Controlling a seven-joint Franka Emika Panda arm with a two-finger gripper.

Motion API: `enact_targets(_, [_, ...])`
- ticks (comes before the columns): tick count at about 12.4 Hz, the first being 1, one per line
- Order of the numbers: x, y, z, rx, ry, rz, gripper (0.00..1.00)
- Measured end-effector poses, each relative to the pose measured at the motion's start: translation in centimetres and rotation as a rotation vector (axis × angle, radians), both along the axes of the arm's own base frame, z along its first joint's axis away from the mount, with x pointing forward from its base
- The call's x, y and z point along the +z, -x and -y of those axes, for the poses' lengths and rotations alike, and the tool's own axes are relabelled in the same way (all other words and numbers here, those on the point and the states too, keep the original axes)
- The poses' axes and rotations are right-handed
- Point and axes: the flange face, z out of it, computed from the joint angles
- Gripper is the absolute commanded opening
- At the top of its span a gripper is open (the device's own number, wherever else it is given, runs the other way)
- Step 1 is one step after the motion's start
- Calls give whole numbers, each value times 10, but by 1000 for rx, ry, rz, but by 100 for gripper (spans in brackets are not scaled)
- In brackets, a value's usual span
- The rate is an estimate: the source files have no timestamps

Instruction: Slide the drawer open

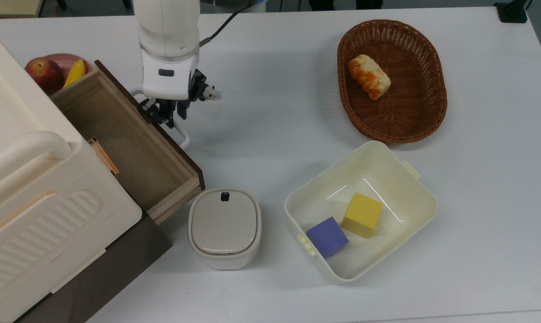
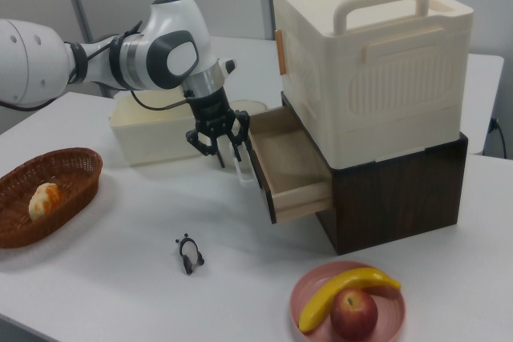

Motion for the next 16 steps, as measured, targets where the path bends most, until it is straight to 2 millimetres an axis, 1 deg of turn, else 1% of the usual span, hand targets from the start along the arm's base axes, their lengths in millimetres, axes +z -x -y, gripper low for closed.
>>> enact_targets(2, [-1,2,-2,-1,-3,-4,38])
enact_targets(4, [2,4,-4,-3,-6,-3,33])
enact_targets(6, [11,6,-6,-3,-7,7,31])
enact_targets(9, [35,13,-7,-10,-11,33,30])
enact_targets(12, [44,15,-5,-15,-10,44,30])
enact_targets(13, [46,16,-4,-17,-9,41,54])
enact_targets(14, [49,19,-4,-20,-9,32,91])
enact_targets(15, [51,22,-6,-38,-18,16,100])
enact_targets(16, [53,25,-9,-88,-43,6,100])
